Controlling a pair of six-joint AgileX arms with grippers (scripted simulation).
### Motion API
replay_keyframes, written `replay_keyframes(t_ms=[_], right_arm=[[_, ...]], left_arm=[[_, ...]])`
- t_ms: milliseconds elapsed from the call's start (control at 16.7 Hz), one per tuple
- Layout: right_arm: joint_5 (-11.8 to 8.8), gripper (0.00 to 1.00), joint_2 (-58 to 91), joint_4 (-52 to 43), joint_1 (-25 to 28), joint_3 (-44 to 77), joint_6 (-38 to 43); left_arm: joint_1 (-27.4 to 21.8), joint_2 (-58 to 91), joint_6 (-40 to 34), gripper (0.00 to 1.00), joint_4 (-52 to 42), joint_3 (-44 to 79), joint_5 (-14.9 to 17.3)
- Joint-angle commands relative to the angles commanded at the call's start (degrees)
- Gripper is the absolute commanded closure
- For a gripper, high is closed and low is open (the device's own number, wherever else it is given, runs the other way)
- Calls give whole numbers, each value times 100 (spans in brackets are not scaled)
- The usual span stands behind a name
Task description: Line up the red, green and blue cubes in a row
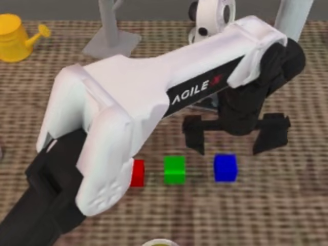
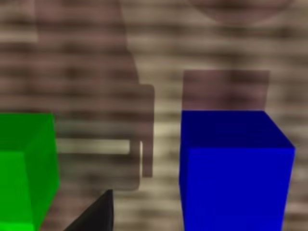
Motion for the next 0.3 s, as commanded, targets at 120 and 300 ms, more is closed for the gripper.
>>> replay_keyframes(t_ms=[120,300], right_arm=[[0,0,0,0,0,0,0],[0,0,0,0,0,0,0]], left_arm=[[29,11,-7,0,-454,461,-5],[60,-9,-7,0,-740,750,-10]])
